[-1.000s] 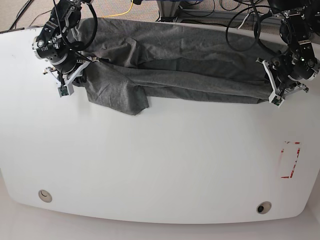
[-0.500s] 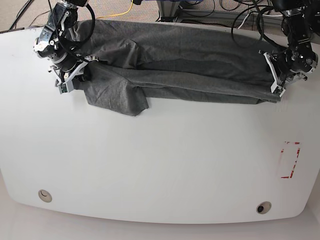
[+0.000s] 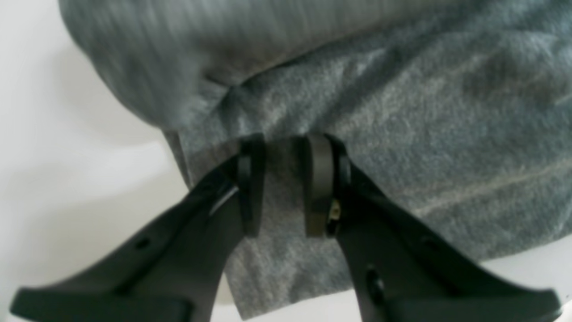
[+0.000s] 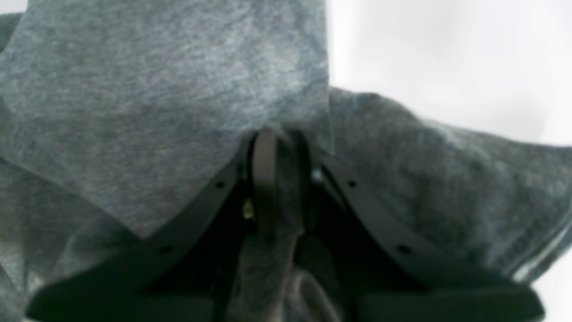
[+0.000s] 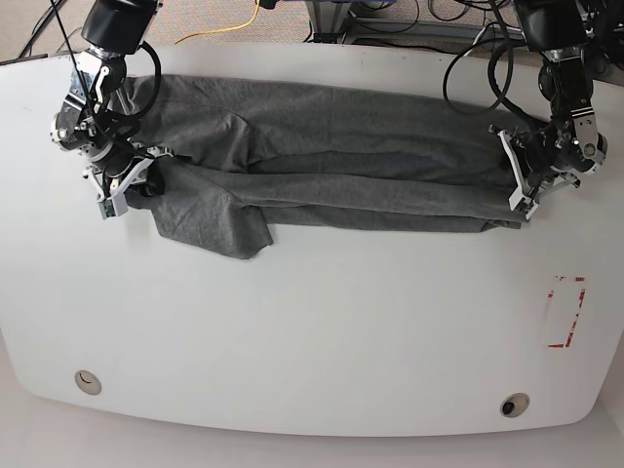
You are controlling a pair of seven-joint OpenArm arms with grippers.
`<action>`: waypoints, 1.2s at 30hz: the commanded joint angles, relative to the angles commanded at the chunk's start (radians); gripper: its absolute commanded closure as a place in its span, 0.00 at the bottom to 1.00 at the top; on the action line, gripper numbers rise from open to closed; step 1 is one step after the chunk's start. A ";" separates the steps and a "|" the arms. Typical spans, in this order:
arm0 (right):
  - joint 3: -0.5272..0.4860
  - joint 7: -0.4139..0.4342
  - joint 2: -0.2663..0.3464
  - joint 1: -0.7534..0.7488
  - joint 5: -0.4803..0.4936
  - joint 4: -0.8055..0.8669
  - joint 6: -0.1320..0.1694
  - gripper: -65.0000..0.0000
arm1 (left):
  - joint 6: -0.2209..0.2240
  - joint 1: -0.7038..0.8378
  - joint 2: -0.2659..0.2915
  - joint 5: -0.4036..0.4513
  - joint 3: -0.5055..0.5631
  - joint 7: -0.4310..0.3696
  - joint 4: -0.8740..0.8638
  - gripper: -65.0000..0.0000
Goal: Layout the t-shirt on the table in an organized manner, then fold the t-shirt properly
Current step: 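Move the right gripper down to the folded strip's end and grasp it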
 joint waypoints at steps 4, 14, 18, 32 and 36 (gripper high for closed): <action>0.000 0.000 0.002 0.035 -0.002 -0.018 0.000 0.86 | 0.000 -0.029 0.000 0.000 0.012 0.002 -0.021 0.80; -0.003 -0.058 -0.003 0.051 -0.002 0.115 0.000 0.85 | 0.000 -0.023 -0.002 -0.005 0.015 0.038 0.081 0.79; -0.003 -0.121 -0.008 0.051 -0.002 0.209 0.000 0.85 | 0.000 -0.023 -0.002 -0.006 0.015 0.101 0.157 0.79; -0.043 -0.167 -0.058 0.107 0.000 0.321 0.000 0.00 | 0.000 -0.034 0.000 -0.006 0.012 0.181 0.336 0.49; -0.143 -0.120 -0.052 0.158 0.000 0.224 0.000 0.00 | 0.000 -0.061 0.000 -0.006 0.011 0.183 0.338 0.49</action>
